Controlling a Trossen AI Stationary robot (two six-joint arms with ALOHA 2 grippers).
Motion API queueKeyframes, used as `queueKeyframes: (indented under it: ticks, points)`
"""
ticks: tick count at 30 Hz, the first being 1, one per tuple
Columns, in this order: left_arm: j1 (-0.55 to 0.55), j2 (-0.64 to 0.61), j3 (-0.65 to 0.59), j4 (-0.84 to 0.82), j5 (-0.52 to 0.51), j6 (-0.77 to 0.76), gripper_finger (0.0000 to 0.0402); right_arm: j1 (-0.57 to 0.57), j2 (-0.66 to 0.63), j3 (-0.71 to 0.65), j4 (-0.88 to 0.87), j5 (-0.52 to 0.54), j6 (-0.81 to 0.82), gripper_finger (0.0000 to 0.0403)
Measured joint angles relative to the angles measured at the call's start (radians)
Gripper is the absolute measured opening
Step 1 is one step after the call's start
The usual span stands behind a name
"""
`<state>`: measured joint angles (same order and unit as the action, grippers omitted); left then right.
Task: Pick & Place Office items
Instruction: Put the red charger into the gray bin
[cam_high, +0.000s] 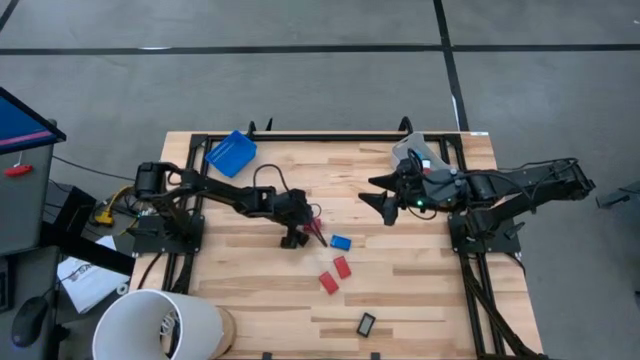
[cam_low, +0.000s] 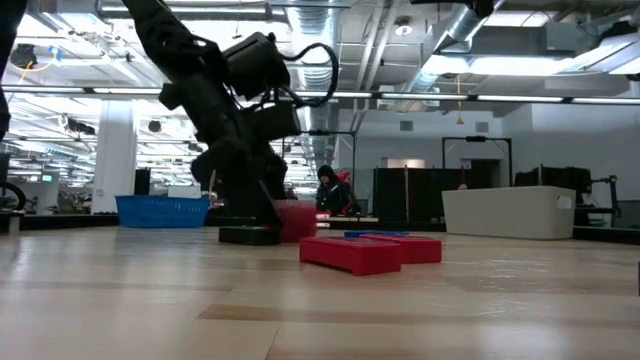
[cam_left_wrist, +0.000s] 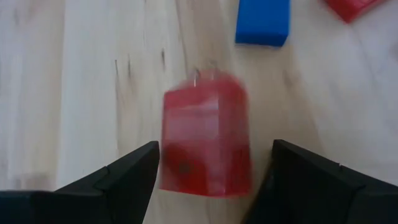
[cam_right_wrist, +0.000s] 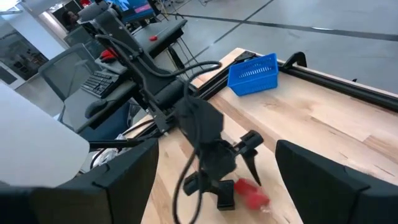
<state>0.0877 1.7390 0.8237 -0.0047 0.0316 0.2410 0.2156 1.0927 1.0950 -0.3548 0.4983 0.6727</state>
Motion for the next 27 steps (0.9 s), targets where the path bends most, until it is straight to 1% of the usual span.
queueKeyframes:
  ticks: [6,10,13,16,20,27]
  points:
    - [0.004,0.015,-0.003,0.055,-0.013,-0.02,0.0304,0.007,0.0,0.0,0.002,0.0,0.006,0.0315]
    - [0.013,0.014,-0.003,0.055,-0.013,-0.058,0.0288,0.007,0.0,0.0,0.003,0.0,0.01,0.0315]
    - [0.017,0.014,-0.003,0.058,-0.013,-0.096,0.0269,0.007,0.0,0.0,0.004,0.0,0.009,0.0315]
    - [0.017,0.014,-0.003,0.073,-0.017,-0.147,0.0244,0.007,0.0,0.0,0.004,0.0,0.009,0.0315]
    - [0.017,0.014,-0.003,0.074,-0.067,-0.218,0.0205,0.007,0.0,0.0,0.004,0.0,0.009,0.0315]
    - [0.017,0.013,-0.003,0.074,-0.096,-0.346,0.0112,0.007,0.0,0.0,0.004,0.0,0.004,0.0315]
